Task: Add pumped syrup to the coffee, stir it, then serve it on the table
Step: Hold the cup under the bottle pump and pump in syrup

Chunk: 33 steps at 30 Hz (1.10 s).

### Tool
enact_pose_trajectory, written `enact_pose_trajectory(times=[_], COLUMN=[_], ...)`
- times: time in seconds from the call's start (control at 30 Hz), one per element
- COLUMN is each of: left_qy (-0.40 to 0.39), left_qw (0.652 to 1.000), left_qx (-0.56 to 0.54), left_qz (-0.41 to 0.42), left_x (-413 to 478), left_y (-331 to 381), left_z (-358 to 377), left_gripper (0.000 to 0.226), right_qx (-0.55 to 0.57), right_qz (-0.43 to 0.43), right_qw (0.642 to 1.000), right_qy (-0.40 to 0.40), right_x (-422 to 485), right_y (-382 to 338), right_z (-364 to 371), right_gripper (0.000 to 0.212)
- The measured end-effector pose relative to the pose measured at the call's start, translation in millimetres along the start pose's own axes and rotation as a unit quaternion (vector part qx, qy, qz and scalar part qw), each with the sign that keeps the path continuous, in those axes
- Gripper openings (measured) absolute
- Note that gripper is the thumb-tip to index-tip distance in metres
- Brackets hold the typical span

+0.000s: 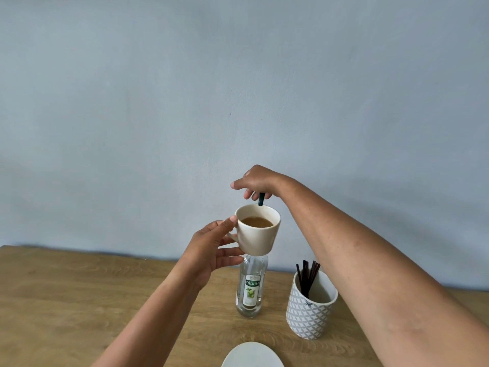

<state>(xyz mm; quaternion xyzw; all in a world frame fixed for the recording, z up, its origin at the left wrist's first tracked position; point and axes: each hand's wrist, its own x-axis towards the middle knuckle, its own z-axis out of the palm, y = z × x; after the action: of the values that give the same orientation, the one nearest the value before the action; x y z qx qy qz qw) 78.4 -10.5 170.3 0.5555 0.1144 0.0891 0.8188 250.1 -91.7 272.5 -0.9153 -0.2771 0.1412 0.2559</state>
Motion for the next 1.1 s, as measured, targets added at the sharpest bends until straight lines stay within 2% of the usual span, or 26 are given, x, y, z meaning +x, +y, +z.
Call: enact_pose_trajectory(times=[0.33, 0.63, 0.87, 1.1], left_qy=[0.002, 0.003, 0.008, 0.005], left_qw=[1.0, 1.0, 1.0, 1.0], left_qx=[0.0, 0.003, 0.002, -0.003], left_qz=[0.001, 0.006, 0.004, 0.001], left_x=[0.4, 4.0, 2.4, -0.9], left_y=[0.9, 2.6, 2.7, 2.4], left_z=[-1.4, -0.9, 1.1, 0.4], left_gripper=[0.035, 0.033, 0.029, 0.035], right_qx=[0.009, 0.029, 0.021, 0.033], right_qz=[-0.002, 0.002, 0.002, -0.003], right_qw=[1.0, 1.0, 1.0, 0.999], right_qy=[0.003, 0.009, 0.005, 0.008], right_x=[1.1, 6.5, 5.2, 0.2], right_y=[-0.9, 6.1, 4.3, 1.9], right_z=[-1.9, 3.9, 3.0, -1.4], right_gripper=[0.051, 0.035, 0.036, 0.049])
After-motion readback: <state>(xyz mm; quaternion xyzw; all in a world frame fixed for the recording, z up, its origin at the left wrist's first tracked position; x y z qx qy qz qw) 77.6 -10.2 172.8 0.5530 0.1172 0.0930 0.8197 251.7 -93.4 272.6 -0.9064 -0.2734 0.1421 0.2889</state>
